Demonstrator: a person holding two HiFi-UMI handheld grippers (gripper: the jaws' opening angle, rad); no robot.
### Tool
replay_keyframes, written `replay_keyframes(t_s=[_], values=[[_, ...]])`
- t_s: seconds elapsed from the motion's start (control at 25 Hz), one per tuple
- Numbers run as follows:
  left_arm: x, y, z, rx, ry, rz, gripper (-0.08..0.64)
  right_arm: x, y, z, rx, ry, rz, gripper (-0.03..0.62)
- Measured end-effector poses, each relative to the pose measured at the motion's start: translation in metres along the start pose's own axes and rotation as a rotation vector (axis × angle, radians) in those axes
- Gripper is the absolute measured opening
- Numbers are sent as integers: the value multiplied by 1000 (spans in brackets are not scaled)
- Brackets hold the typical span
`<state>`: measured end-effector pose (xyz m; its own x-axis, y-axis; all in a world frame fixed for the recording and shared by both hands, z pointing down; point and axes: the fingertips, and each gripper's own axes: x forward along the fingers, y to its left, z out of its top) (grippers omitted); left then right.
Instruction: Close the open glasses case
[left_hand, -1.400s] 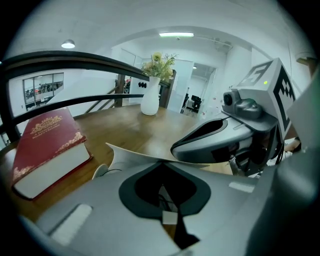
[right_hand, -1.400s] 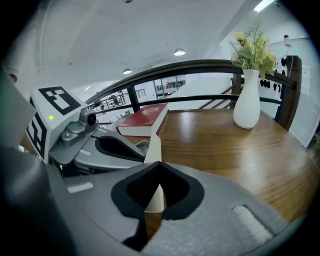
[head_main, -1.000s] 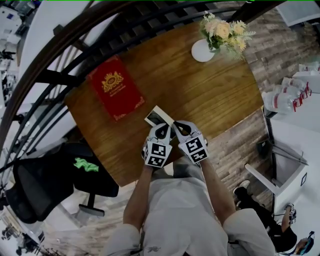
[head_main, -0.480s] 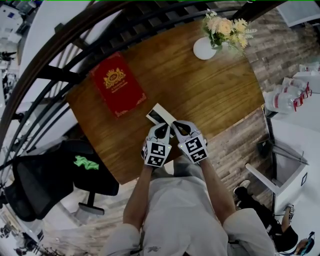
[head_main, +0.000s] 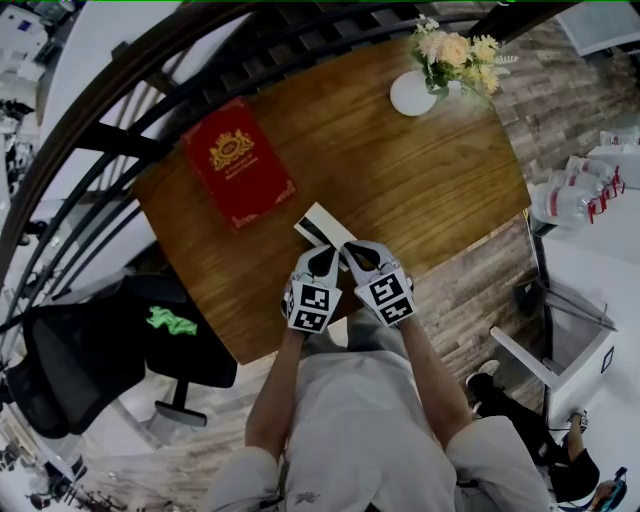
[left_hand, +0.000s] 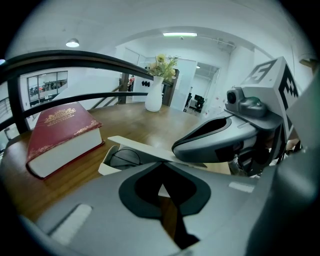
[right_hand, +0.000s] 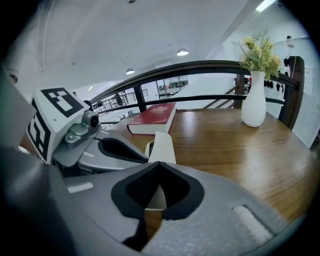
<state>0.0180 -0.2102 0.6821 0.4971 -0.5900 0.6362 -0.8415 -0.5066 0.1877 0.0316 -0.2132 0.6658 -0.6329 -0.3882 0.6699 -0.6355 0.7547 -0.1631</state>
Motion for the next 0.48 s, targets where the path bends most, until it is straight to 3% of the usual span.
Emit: replay_keyframes(t_s=[0.48], values=[[-5,-1,-12,-28,9,0,20,3,12,-5,-16,15,23,3]])
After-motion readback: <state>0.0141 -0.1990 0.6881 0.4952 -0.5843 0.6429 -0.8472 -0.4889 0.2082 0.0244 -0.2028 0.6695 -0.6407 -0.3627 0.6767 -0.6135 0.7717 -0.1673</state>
